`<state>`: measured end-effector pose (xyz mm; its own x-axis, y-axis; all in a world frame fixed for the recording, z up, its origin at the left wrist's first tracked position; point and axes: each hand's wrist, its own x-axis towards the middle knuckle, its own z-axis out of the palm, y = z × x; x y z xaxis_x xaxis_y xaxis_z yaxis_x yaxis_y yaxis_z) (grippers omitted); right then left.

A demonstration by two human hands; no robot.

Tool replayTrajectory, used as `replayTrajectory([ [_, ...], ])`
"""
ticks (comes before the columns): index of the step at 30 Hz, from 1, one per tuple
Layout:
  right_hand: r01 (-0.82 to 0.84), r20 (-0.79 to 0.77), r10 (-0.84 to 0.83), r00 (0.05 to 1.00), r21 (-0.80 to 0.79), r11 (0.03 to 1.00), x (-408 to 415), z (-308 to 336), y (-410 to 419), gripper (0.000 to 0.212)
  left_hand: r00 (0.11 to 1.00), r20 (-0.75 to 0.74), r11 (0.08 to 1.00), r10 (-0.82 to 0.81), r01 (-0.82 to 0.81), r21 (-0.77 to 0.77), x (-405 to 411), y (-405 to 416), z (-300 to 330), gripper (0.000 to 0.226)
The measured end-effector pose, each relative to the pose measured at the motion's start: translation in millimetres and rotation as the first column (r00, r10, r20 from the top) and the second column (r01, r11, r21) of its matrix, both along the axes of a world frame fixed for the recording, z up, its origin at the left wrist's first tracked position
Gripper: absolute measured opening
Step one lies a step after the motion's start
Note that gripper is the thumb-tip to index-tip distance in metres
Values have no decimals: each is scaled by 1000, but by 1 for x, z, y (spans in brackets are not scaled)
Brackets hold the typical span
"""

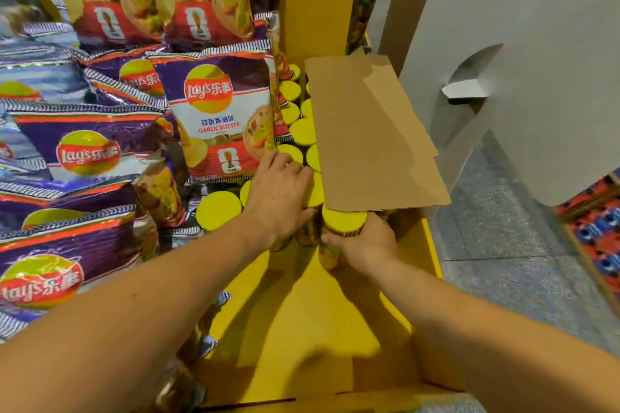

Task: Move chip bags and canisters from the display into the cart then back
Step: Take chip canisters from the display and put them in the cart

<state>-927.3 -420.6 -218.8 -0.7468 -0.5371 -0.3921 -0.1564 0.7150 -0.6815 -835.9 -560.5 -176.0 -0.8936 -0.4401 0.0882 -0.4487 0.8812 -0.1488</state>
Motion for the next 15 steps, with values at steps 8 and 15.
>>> replayTrajectory([
  [8, -60, 42, 53, 998, 185, 981, -28, 8, -2, 39, 992, 123, 1000, -21, 23, -16, 3, -3, -2, 82],
  [15, -416, 483, 237, 843, 307, 856, -22, 31, 9, 12, 997, 71, 1000, -24, 22, 20, 17, 8, 9, 79],
])
